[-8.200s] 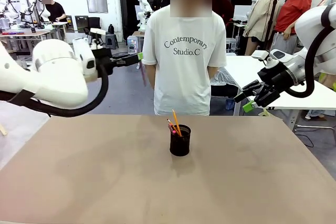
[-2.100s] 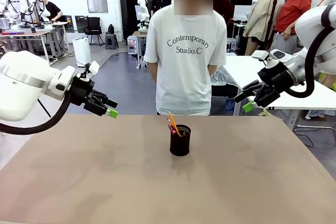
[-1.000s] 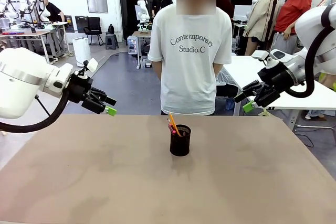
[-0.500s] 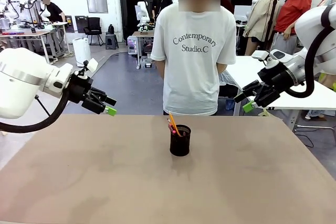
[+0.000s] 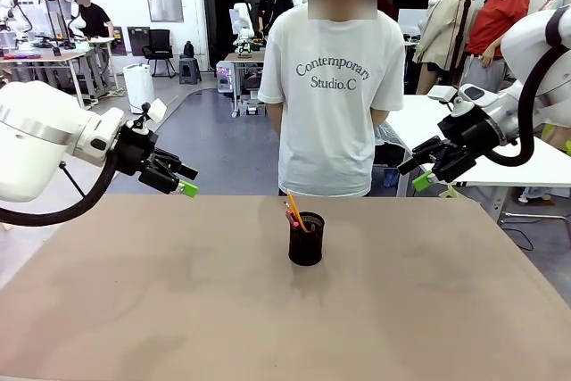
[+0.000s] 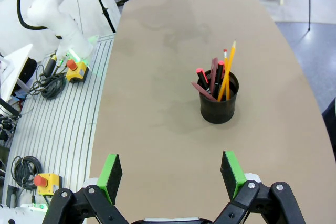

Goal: Place the pens into the pen holder.
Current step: Pick up a writing instrument from the table and place it into the Pen holder.

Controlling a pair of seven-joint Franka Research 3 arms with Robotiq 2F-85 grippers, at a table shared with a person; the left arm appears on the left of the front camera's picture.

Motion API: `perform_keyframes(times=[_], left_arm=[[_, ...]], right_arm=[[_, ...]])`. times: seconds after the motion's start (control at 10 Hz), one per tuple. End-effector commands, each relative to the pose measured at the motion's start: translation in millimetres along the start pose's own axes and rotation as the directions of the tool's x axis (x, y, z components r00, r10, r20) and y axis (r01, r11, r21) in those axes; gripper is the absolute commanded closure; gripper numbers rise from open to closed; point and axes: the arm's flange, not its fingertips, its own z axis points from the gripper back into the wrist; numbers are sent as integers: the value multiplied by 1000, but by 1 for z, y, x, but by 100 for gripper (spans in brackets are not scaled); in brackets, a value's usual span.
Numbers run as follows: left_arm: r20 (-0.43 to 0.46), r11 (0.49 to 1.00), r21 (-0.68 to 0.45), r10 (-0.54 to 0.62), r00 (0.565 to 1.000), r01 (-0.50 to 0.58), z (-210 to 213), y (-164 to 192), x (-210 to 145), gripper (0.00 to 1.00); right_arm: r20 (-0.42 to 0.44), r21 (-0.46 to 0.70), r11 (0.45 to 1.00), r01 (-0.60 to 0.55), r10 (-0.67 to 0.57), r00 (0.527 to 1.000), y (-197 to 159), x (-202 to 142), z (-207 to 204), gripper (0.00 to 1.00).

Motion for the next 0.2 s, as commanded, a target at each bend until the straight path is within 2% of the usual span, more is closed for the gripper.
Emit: perform_keyframes(times=[0.0, 0.1], left_arm=[[0, 1000, 0, 2, 1000, -2, 0, 0, 0, 0], [0, 1000, 0, 2, 1000, -2, 0, 0, 0, 0]], right_arm=[[6, 2, 1000, 5, -5, 1000, 2, 1, 1, 0], [6, 2, 1000, 5, -5, 1000, 2, 1, 1, 0]])
